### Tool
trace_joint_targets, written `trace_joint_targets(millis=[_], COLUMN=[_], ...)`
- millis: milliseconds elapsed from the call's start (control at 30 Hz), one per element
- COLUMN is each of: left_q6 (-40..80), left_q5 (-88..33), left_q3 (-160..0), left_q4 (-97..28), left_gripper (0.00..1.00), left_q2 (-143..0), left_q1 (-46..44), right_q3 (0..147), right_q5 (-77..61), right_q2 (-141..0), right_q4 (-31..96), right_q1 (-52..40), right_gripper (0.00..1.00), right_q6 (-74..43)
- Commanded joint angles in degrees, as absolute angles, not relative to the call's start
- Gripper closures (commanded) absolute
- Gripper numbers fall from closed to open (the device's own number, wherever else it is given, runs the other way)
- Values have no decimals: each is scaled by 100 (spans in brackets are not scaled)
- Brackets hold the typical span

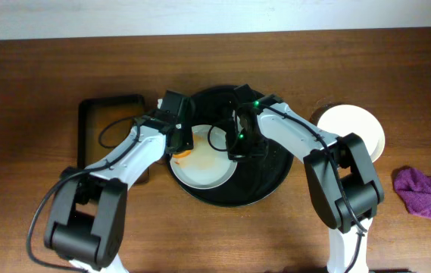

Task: Clean dirty plates on tray and stack at the side

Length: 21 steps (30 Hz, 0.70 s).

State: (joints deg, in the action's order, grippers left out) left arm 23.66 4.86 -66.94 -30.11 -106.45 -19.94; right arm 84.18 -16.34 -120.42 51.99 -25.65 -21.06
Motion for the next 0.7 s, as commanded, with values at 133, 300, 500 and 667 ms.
trace_joint_targets(millis=[133,300,500,667], left_q6=[2484,2482,2482,2482], left_q5=[1328,1111,1033,1033], left_q3=[-6692,-6692,-6692,-6692], left_q4=[-3868,-4257,-4209,-4209], left_gripper=[100,100,100,100], left_q2=[-9111,-9100,-9100,-9100], left_q1=[-1702,-1063,-993,-993], right_q3=[8427,8967,9284,9284], right_q5=[-506,1225,4139,6055], right_q2=[-12086,-11076,-10320,-10263], right_q4=[5664,6324,6958,7028], right_q1=[-2543,-2545,-2906,-4036], right_gripper=[96,96,96,96], right_q6=[-2193,-2187,-1890,-1892])
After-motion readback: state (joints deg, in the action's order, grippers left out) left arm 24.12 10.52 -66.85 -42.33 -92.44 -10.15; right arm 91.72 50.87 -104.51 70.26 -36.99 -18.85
